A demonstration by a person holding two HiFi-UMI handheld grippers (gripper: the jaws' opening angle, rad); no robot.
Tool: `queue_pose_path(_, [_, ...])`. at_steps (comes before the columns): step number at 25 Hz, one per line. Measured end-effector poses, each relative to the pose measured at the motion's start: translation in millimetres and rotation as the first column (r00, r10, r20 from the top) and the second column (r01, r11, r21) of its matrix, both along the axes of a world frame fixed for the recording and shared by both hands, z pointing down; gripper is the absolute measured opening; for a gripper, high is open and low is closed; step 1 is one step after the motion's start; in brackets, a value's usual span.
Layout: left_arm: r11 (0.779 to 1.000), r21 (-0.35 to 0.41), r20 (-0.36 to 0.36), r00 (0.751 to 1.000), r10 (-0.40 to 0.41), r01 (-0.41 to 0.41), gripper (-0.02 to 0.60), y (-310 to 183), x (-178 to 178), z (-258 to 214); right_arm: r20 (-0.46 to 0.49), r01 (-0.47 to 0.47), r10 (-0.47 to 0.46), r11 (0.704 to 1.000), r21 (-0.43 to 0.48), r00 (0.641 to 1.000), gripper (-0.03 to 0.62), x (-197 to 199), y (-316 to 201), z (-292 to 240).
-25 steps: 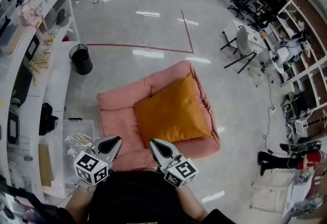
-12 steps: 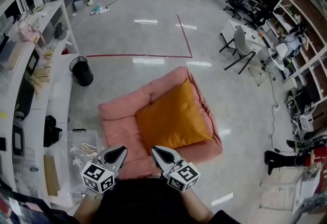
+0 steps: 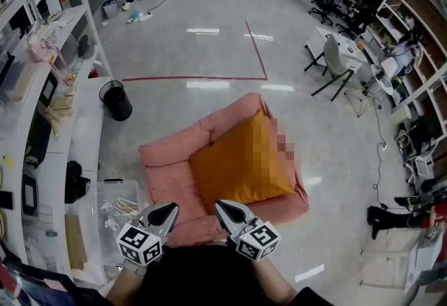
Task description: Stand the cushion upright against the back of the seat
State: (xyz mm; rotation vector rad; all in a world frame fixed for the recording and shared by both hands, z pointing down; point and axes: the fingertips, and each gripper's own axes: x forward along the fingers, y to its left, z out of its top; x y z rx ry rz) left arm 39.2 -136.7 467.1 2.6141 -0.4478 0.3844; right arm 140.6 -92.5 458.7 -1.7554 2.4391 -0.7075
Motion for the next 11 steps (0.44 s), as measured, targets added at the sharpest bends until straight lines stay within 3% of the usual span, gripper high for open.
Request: queue_pose_path(11, [1.0, 0.001, 0.016, 1.0, 0.004, -0.004, 0.037, -3.4, 2.1, 1.9, 0.016, -0.01, 0.01, 1.0, -0.004, 1.0, 0.005, 4.3, -1.9, 3.3])
